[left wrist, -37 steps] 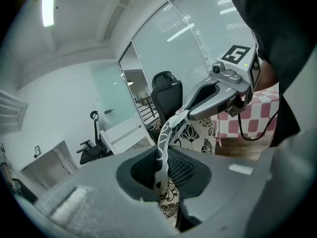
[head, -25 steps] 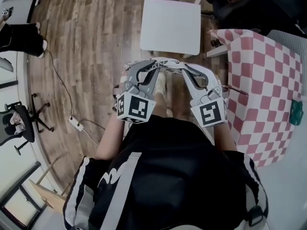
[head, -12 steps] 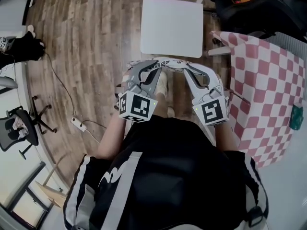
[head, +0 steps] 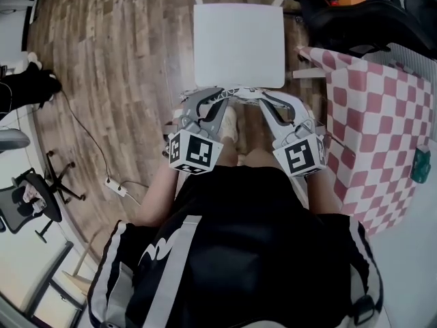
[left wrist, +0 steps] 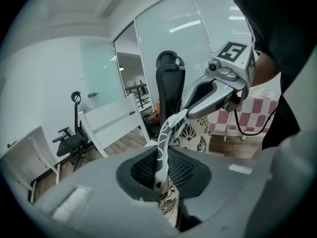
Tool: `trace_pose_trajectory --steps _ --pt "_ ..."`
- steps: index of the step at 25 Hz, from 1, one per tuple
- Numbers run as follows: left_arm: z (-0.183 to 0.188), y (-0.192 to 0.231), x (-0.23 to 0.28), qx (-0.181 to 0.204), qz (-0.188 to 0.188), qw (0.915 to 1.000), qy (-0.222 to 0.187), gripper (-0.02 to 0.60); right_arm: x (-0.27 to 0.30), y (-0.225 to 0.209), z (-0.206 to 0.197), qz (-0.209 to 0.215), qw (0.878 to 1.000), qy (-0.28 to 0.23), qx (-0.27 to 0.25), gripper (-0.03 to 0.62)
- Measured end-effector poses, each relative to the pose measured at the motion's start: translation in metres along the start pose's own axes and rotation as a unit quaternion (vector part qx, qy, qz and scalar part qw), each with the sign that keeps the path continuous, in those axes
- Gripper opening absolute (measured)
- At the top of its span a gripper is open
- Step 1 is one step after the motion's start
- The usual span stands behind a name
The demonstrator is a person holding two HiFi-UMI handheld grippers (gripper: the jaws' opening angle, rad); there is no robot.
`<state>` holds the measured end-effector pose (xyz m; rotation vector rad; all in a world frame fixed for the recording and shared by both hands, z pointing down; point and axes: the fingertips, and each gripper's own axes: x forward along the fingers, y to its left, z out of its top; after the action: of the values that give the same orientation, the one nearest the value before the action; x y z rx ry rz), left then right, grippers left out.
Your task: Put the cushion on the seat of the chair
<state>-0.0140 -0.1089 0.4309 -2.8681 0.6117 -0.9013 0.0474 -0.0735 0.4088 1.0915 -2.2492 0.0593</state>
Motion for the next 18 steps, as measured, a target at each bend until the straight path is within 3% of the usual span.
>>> trace_pose_trajectory --steps 9,18 --pt "-0.007 0.004 0.024 0.003 -0.005 0.9999 0.012 0.035 0.013 -0.013 -0.02 0.015 1.0 0.009 0.005 0.026" --pt "-0.022 -0.002 0.039 -0.025 0.008 0.9991 0.032 0.035 0.025 -0.016 -0.034 0.044 0.999 0.019 0.012 0.026"
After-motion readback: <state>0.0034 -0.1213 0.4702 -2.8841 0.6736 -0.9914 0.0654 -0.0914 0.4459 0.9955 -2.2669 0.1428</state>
